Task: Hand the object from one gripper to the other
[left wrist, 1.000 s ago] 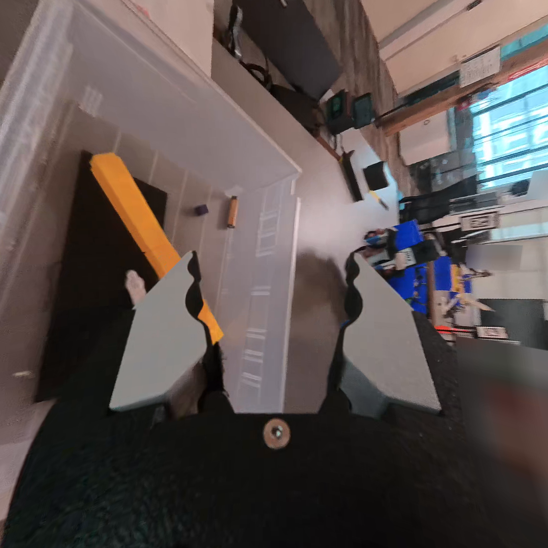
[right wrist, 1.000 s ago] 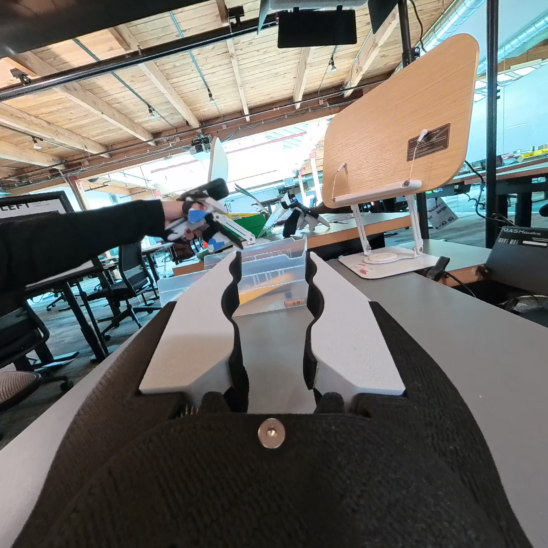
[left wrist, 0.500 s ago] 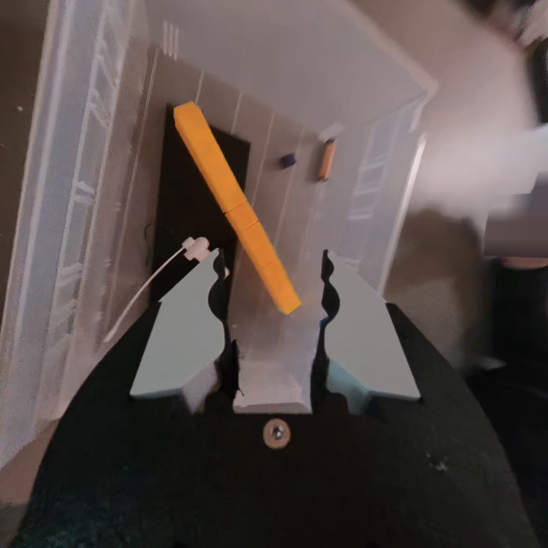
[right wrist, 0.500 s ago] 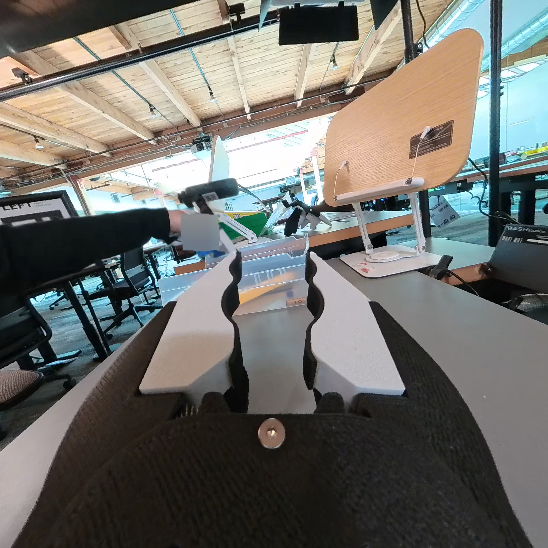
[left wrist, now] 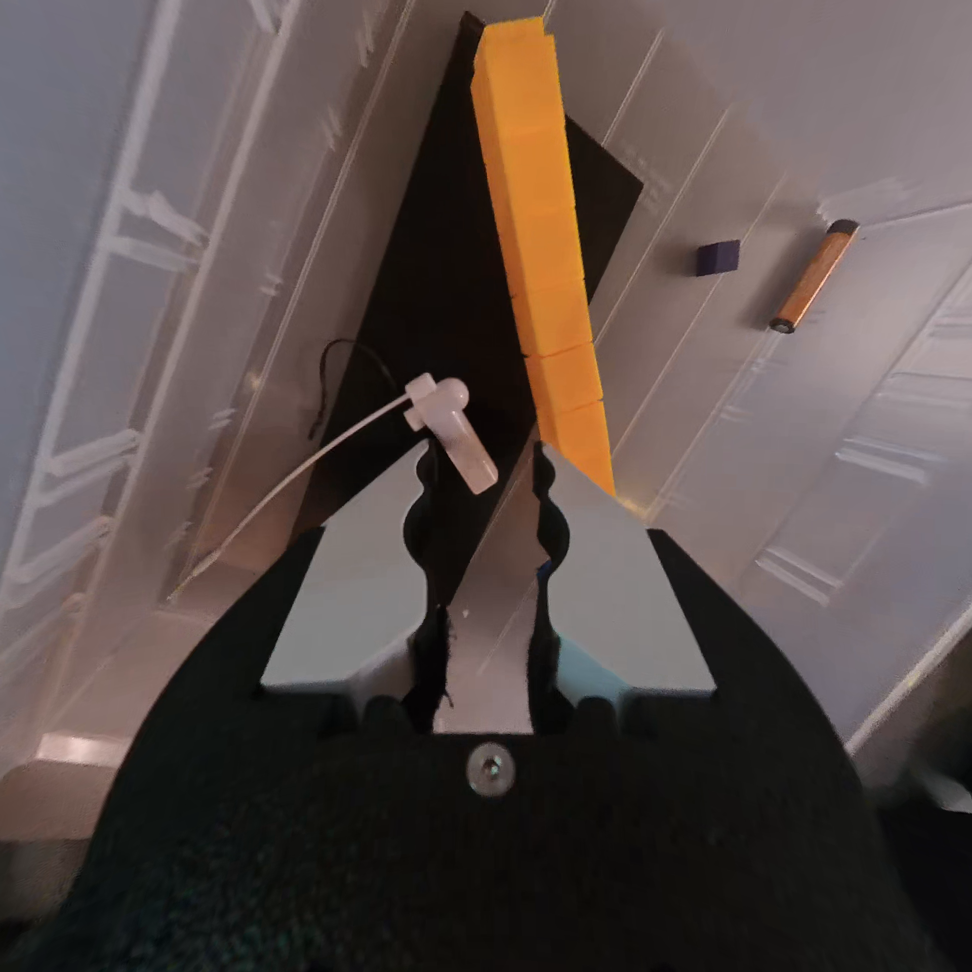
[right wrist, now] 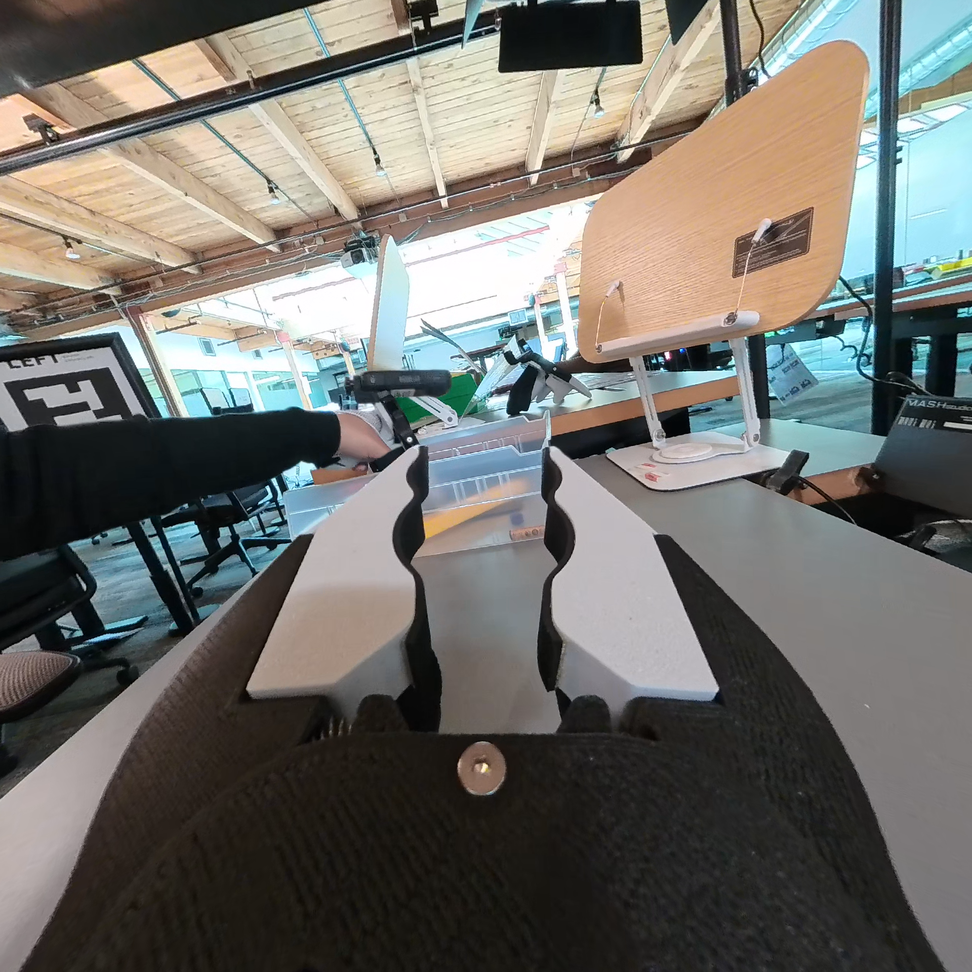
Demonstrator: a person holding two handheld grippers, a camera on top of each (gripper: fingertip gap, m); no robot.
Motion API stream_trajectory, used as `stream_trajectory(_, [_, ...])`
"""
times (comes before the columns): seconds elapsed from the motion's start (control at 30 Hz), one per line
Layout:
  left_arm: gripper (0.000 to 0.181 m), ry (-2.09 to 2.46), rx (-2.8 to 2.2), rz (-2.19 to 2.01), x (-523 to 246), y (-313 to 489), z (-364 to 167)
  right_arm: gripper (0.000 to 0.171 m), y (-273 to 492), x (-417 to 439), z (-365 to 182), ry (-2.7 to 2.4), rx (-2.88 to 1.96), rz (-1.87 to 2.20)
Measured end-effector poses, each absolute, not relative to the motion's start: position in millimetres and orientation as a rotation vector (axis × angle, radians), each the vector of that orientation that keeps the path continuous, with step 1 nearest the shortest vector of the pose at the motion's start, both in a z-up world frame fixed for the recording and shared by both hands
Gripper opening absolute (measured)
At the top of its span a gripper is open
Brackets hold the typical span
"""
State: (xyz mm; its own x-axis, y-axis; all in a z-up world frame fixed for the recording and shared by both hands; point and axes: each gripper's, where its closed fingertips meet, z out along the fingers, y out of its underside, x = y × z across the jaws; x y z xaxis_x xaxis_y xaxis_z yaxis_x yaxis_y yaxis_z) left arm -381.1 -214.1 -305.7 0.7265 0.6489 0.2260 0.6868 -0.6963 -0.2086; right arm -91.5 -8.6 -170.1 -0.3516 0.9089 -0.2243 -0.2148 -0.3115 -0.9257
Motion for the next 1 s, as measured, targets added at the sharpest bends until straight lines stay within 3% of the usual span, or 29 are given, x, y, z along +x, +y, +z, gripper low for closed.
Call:
stream_trajectory(0.27, [0.04,-1.077,-2.687,-0.074,-382.3,-216.8,-309.5,0.042,-6.7,-91.2,-171.6,-1.077,-1.034,1.777])
stream_trajectory(0.43, [0.017,-0.981,-2.661,-0.076,-377.1,-206.7,-311.3,0.042,-7.6,-91.9,-173.4,-1.083,-1.041,1.778])
stream_trajectory(0.6, [0.012,-0.815,-2.691,0.134,-383.5,-214.9,-304.5,0.042,-6.4,-91.1,-172.5,-1.075,-1.041,1.78])
stream_trajectory(0.8, [0.011,-0.567,-2.36,0.381,-375.9,-199.5,-223.9,0.042,-5.0,-91.3,-173.1,-1.076,-1.044,1.764])
stream_trajectory(1.0, [0.011,-0.231,-1.826,0.309,-292.7,-165.1,-111.2,0.042,-6.7,-93.2,-175.1,-1.098,-1.042,1.731])
